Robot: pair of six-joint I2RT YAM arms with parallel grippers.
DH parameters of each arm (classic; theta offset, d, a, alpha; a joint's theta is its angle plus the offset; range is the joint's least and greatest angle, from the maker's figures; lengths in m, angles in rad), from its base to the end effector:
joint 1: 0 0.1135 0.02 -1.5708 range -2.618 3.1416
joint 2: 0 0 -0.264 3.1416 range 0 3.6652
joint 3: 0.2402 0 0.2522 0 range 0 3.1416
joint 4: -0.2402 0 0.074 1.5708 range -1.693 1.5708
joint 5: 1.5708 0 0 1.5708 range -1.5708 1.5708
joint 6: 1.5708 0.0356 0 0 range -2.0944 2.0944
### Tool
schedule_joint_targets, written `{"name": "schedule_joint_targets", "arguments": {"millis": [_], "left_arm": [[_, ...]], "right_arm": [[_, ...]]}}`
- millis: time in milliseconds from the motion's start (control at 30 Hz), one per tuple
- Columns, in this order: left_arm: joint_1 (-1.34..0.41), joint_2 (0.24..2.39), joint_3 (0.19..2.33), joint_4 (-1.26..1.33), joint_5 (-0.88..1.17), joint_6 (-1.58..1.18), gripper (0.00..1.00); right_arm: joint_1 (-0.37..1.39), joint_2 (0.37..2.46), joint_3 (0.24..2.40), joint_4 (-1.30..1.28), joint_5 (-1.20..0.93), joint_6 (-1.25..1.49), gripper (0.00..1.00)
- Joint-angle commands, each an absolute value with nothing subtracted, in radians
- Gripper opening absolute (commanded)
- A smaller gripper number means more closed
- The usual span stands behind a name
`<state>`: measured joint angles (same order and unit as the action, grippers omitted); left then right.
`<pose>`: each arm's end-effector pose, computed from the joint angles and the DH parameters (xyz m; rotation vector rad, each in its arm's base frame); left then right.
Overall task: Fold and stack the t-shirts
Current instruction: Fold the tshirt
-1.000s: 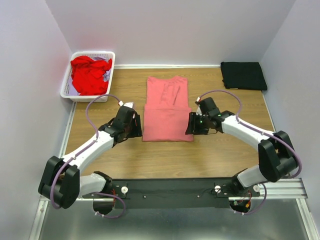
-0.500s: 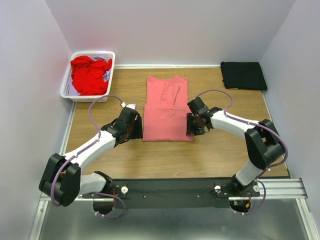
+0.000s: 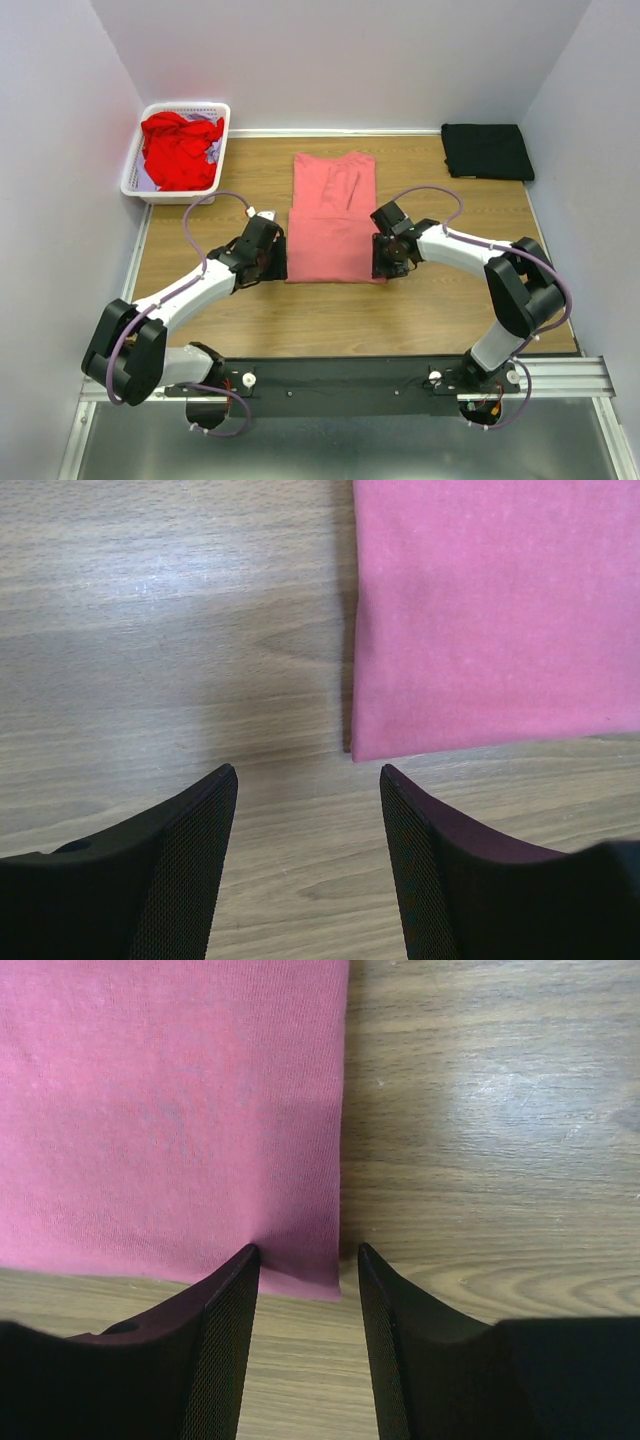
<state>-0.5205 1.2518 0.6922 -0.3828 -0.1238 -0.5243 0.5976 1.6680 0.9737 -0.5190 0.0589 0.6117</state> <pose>0.2112 -0.1160 0.1965 -0.0556 2.5238 -0.2737 0.2579 0.1730 0.1630 0.0347 2.8059 0.2202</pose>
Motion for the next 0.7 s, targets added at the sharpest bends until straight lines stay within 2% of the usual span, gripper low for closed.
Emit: {"name": "schedule_joint_targets", "arguments": {"millis": [0,200,267,500,667], "left_arm": [[-0.531,1.270,0.723,-0.377,-0.164,-0.523,0.67],[-0.543,1.272,0.732,-0.388,-0.178,-0.526,0.67],[-0.545,1.276,0.735,-0.394,-0.178,-0.529,0.67],[-0.563,1.299,0.742,-0.403,-0.187,-0.548,0.67],[-0.584,1.334,0.767,-0.403,-0.196,-0.554,0.68]], "right_arm": [[0.618,1.698,0.948,-0.546,0.130,0.638,0.51],[0.644,1.729,0.939,-0.552,0.130,0.637,0.41],[0.656,1.741,0.936,-0.564,0.133,0.638,0.34],[0.698,1.750,0.931,-0.581,0.163,0.635,0.01],[0.710,1.749,0.940,-0.581,0.164,0.624,0.00]]}}
